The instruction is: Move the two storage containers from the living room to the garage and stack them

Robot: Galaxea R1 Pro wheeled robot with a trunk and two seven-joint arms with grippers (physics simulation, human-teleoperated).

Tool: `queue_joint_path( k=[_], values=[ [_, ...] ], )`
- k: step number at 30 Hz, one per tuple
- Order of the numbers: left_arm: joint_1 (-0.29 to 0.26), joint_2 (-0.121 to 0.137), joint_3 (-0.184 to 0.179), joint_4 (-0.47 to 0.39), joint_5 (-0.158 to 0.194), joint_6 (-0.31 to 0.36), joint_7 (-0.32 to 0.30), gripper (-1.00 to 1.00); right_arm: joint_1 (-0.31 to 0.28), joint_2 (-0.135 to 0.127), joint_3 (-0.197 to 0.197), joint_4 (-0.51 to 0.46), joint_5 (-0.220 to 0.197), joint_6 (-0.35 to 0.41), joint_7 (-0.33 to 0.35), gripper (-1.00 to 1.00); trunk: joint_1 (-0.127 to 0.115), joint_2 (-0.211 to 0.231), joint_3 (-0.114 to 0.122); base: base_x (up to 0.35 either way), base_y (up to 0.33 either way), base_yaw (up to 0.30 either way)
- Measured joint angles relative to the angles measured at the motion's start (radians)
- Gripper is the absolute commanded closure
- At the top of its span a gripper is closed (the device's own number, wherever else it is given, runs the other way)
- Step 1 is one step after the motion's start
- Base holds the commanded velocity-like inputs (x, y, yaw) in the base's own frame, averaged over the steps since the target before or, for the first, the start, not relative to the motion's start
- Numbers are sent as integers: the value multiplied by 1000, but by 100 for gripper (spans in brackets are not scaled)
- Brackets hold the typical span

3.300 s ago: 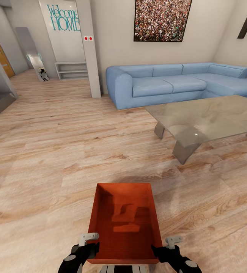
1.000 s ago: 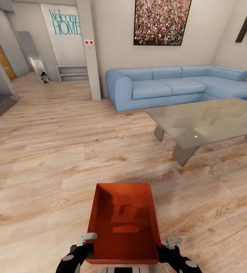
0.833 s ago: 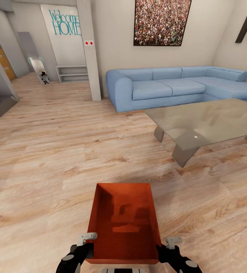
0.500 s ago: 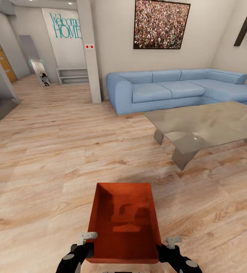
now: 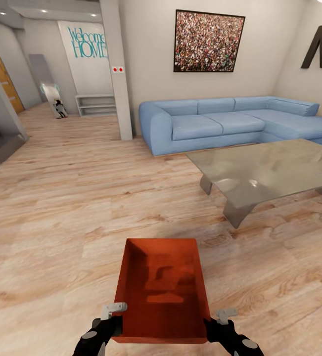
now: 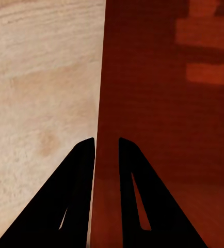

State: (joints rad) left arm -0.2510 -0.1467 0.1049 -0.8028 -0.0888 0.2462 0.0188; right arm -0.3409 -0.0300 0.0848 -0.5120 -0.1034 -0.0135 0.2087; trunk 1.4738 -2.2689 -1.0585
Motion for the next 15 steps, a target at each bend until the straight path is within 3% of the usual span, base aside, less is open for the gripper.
queue_joint_path(
  k=[15],
  values=[
    [0, -2, 2, 0, -4, 0, 0, 100, 0, -1, 2, 0, -1, 0, -1, 100, -57, 105, 65, 0, 0, 0]
  ],
)
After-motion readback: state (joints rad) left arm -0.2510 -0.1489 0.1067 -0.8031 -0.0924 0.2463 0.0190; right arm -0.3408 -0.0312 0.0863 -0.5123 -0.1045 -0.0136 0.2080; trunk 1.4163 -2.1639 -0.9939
